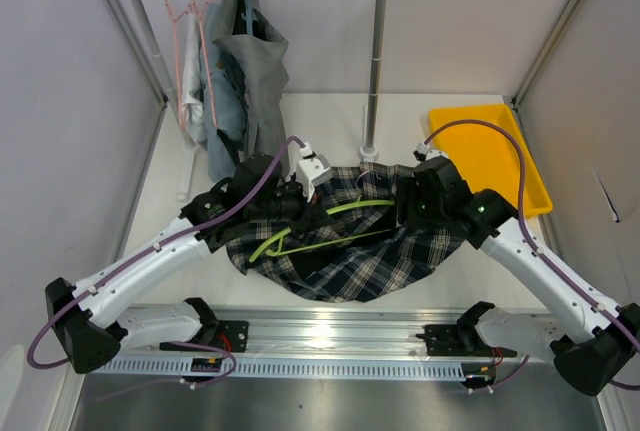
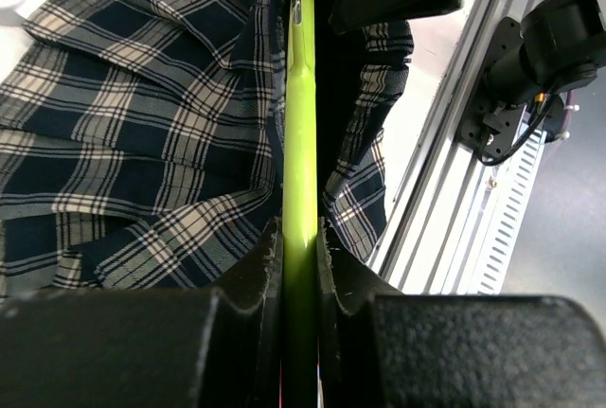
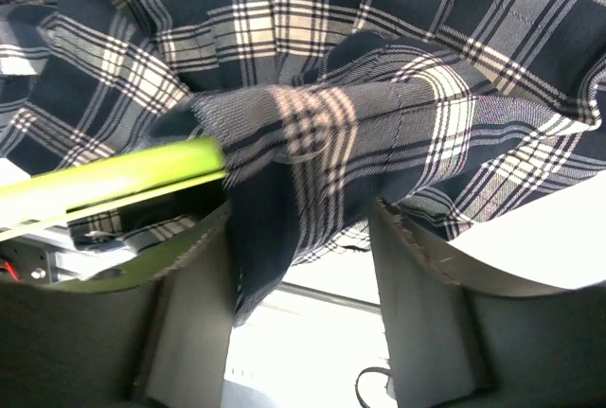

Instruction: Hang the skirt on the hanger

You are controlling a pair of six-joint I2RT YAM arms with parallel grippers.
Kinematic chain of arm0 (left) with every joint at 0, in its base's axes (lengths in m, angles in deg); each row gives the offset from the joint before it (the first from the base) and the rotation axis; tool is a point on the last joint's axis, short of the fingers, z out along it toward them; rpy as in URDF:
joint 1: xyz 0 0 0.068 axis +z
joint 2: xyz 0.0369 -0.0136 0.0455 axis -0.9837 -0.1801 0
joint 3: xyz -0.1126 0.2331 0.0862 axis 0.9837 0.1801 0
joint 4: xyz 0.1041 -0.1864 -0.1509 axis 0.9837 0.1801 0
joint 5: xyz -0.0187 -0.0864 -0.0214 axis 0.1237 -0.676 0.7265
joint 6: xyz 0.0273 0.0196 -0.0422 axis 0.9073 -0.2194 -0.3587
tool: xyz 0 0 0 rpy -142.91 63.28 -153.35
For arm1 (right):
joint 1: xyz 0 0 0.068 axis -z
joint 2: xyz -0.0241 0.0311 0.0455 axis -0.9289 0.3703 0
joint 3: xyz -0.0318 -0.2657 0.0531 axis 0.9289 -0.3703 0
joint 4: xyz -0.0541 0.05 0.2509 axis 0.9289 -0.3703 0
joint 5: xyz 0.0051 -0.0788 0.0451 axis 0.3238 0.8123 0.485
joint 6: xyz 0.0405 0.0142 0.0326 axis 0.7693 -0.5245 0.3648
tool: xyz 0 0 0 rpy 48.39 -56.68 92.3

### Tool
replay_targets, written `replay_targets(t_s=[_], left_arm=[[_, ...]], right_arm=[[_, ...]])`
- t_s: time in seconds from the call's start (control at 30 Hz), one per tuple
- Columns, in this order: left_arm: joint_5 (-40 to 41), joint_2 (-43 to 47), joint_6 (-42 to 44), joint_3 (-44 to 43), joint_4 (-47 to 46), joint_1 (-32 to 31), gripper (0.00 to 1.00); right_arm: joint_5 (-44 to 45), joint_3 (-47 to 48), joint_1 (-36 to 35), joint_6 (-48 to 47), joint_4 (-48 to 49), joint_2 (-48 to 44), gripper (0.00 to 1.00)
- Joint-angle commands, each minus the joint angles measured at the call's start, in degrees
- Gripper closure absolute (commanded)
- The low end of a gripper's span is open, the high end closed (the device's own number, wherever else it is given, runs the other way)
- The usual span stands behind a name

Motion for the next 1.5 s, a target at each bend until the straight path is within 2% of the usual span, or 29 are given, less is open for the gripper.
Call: replay_targets(t_s=[0.0, 0.2, 0.4, 0.6, 0.7, 1.03, 1.2, 1.47], left_arm=[[-0.91, -0.39, -1.87, 1.09, -8.06, -0.43, 1.00], [-0.74, -1.44, -1.96, 2.85, -9.21, -0.43, 1.00], [-1.00, -2.15, -2.04, 3.03, -10.00, -0.43, 1.00], [-1.44, -3.29, -2.31, 2.67, -10.53, -0.43, 1.00], [-1.70, -3.47, -2.31, 2.67, -10.44, -0.43, 1.00], [-1.97, -3.82, -1.52, 2.24, -9.91, -0.35, 1.00], [-1.88, -3.99, -1.60, 2.32, -10.00, -0.43, 1.00], [-2.41, -4.08, -1.87, 2.59, -10.53, -0.43, 1.00]], right_arm=[[0.80, 0.12, -0.43, 0.34, 2.54, -3.10, 0.39], [0.63, -0.40, -0.87, 0.08, 4.82, -8.80, 0.37], [-3.77, -3.13, -4.46, -0.36, 12.46, -12.25, 0.38], [4.66, -1.99, -13.86, 0.25, 17.48, -8.74, 0.38], [9.05, -1.20, -15.54, 0.34, 19.14, -5.84, 0.36], [15.21, -1.28, -16.25, 0.52, 25.30, -0.03, 0.41], [16.18, -1.81, -16.86, 0.78, 26.61, 0.58, 0.52], [18.02, -3.48, -17.83, 1.57, 28.02, 1.37, 0.52]])
